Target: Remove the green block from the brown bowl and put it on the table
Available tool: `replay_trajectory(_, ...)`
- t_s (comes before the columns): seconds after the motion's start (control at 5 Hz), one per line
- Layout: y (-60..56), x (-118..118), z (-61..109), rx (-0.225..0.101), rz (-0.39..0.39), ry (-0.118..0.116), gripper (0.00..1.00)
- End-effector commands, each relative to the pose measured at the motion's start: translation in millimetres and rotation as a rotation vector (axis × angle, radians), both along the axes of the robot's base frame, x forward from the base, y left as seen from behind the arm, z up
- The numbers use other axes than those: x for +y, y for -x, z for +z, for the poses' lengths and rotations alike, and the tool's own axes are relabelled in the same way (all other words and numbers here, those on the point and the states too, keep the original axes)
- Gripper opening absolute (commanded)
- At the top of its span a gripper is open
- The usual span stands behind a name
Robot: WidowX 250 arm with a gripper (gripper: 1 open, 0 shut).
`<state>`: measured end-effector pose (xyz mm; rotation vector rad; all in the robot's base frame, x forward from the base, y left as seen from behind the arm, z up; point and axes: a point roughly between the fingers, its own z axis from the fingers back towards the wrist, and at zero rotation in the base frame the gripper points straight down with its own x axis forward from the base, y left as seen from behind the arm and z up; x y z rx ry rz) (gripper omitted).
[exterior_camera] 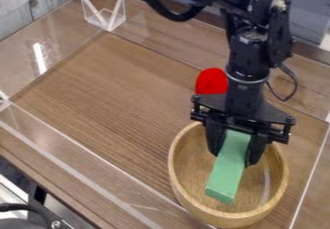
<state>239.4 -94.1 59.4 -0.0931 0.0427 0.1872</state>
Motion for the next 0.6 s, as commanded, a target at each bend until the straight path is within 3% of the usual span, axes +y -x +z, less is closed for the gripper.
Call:
replay_trajectory(0.0, -1.9, -5, 6.3, -0.030, 0.020, 0.009, 0.00)
replay_trajectory(0.4, 1.1, -23, 6.4, -0.027, 0.003, 0.001, 0.00)
